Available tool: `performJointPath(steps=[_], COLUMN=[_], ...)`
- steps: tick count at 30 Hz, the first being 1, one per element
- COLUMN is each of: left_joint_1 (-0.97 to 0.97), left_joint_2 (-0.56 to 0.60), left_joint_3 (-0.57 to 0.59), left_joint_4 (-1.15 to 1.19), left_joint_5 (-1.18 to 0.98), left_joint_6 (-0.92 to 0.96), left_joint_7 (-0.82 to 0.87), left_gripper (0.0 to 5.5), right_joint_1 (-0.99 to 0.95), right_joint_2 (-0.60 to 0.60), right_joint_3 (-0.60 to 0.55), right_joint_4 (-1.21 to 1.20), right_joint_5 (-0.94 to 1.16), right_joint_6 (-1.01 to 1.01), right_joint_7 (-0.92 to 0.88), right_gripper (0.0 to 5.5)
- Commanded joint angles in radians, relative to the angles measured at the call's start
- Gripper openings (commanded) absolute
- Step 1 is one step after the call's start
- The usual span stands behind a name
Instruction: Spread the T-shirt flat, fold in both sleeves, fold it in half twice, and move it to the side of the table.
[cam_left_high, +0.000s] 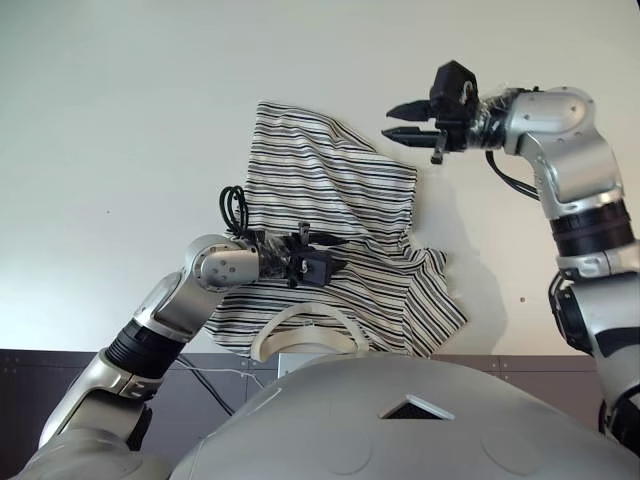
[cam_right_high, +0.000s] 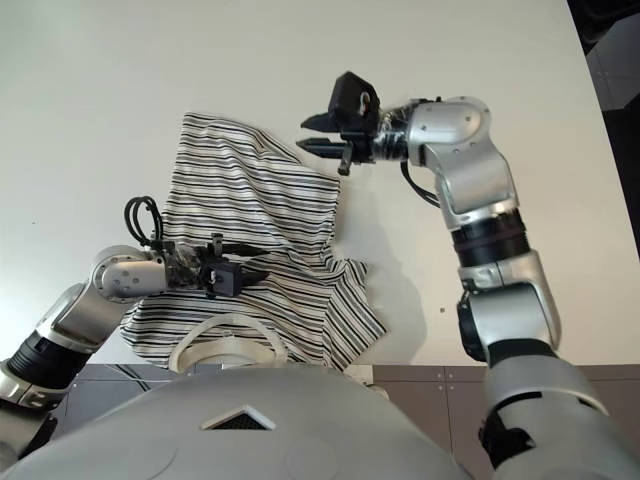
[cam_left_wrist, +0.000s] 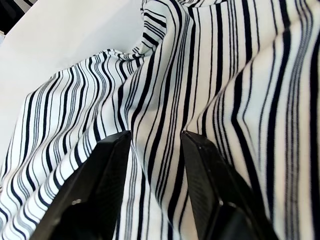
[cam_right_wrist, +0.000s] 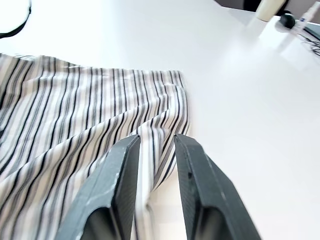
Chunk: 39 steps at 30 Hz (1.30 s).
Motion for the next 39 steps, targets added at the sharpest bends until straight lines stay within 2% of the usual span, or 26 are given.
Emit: performJointPath(steps=[1,7,11,21,23,26,29,31,36,39], left_joint_1=[0.008,0.011,-0.004,0.057,0.062,0.040,-0.002,-0.024,-0.080,-0.086], left_joint_2=[0.026,0.023,0.022,0.074,0.095,0.100,0.066,0.032,-0.112,-0.137], left_joint_3=[0.012,0.012,0.009,-0.008,-0.014,-0.017,-0.016,-0.009,0.085,0.140], left_joint_4=[-0.019,-0.019,-0.006,0.045,0.074,0.108,0.119,0.112,0.059,0.010], left_joint_5=[0.001,0.009,0.011,0.088,0.114,0.123,0.123,0.118,0.033,-0.006], left_joint_6=[-0.020,-0.033,-0.042,-0.125,-0.159,-0.185,-0.180,-0.163,-0.090,-0.050], left_joint_7=[-0.026,-0.037,-0.047,-0.036,-0.039,-0.048,-0.038,-0.011,0.126,0.152], left_gripper=[1.86,1.86,1.86,1.86,1.86,1.86,1.86,1.86,1.86,1.86], right_joint_1=[-0.096,-0.133,-0.166,-0.248,-0.256,-0.289,-0.350,-0.386,-0.405,-0.330], right_joint_2=[0.078,0.159,0.193,0.159,0.154,0.156,0.202,0.227,0.190,0.116], right_joint_3=[0.052,0.123,0.129,0.082,0.102,0.180,0.102,0.045,-0.125,-0.212], right_joint_4=[0.268,0.539,0.682,0.889,0.917,0.960,0.990,0.996,0.910,0.695], right_joint_5=[-0.103,-0.222,-0.277,-0.330,-0.373,-0.512,-0.473,-0.430,-0.249,-0.117], right_joint_6=[-0.123,-0.278,-0.351,-0.407,-0.435,-0.510,-0.527,-0.528,-0.538,-0.459], right_joint_7=[-0.033,-0.020,-0.048,-0.090,-0.163,-0.414,-0.529,-0.515,-0.246,-0.072], right_gripper=[1.24,1.24,1.24,1.24,1.24,1.24,1.24,1.24,1.24,1.24])
